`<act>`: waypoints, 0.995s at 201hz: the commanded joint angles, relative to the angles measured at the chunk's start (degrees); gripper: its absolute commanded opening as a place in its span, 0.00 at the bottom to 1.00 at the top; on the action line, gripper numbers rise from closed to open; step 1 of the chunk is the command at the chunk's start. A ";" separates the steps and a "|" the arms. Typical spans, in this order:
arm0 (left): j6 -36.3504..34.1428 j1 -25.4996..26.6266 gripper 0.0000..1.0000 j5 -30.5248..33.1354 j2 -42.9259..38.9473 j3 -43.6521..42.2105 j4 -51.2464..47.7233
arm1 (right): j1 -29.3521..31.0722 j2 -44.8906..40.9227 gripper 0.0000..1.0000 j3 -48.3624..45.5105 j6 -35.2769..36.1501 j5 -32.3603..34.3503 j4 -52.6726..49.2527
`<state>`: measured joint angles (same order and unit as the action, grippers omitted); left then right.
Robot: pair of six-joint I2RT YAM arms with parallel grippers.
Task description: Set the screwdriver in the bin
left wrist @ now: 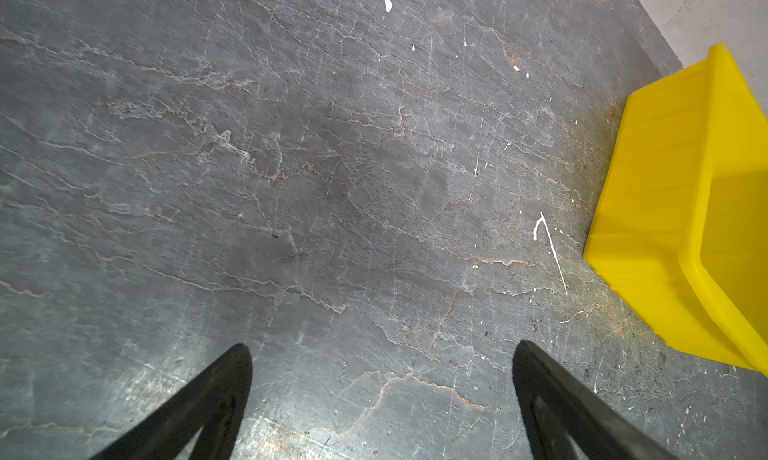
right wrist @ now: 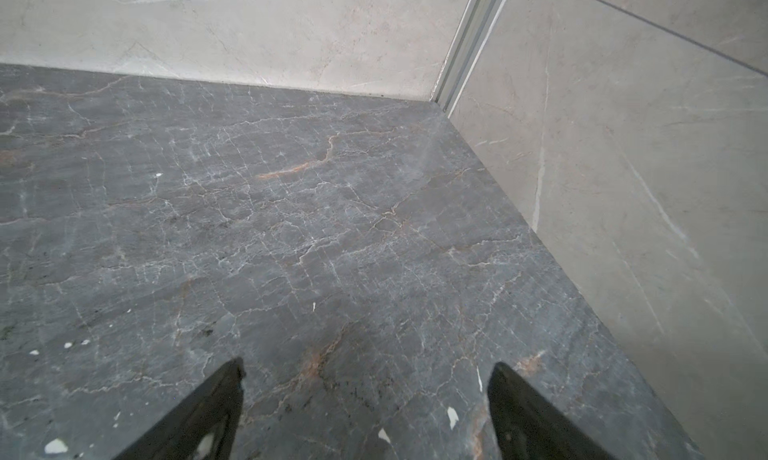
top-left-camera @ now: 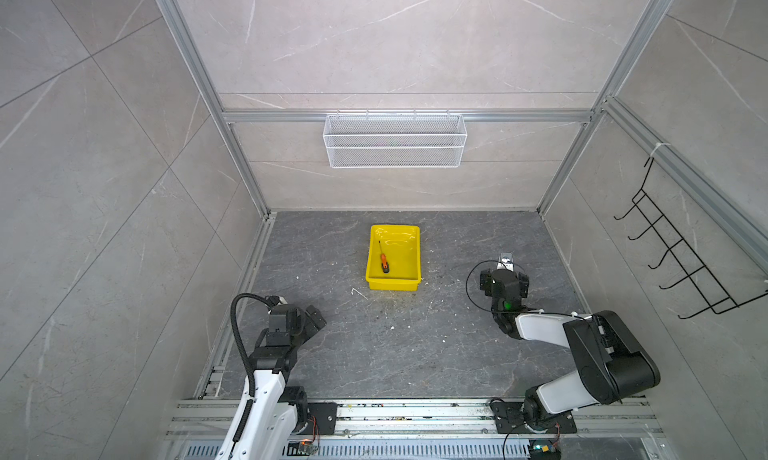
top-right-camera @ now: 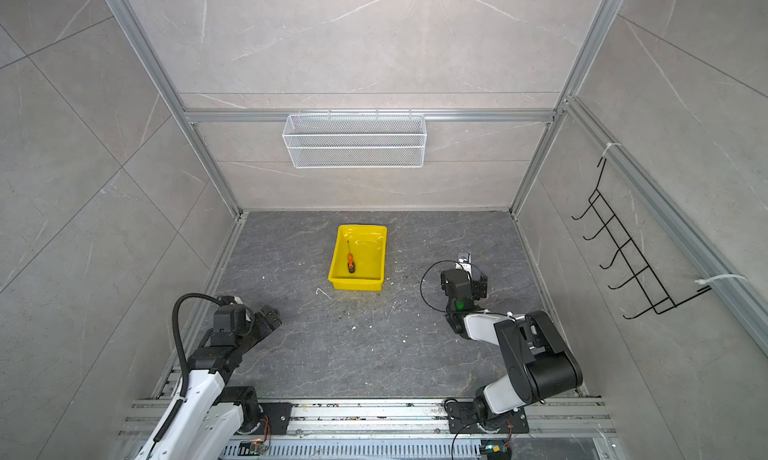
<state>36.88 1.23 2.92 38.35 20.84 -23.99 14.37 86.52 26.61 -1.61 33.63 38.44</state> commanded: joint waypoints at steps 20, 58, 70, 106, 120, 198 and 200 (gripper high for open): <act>-0.25 0.00 1.00 -0.92 0.14 0.71 0.79 | -0.96 -1.74 0.99 -2.50 0.10 -3.55 4.41; 0.14 0.04 1.00 -1.46 0.78 0.44 1.54 | -1.00 -2.79 0.99 -6.54 1.73 -7.87 10.92; 0.53 0.02 1.00 -1.64 1.10 0.03 2.37 | -1.32 -2.98 0.99 -10.19 2.90 -12.38 17.26; 1.96 0.02 1.00 -3.00 3.06 -1.80 7.85 | -1.96 -0.94 0.99 -11.68 5.41 -20.95 20.39; 2.52 0.00 1.00 -1.61 4.10 -0.99 8.39 | -3.08 1.92 0.99 -9.99 4.99 -21.38 22.21; -8.24 0.35 1.00 20.60 18.73 6.49 29.87 | -5.99 0.51 0.99 -6.58 2.77 -25.58 13.11; -9.20 0.37 1.00 21.13 19.47 6.54 30.67 | -6.08 0.50 0.99 -6.53 2.78 -25.66 12.97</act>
<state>37.10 1.32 14.28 52.77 25.34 -7.79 8.95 87.70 18.76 2.37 10.20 54.00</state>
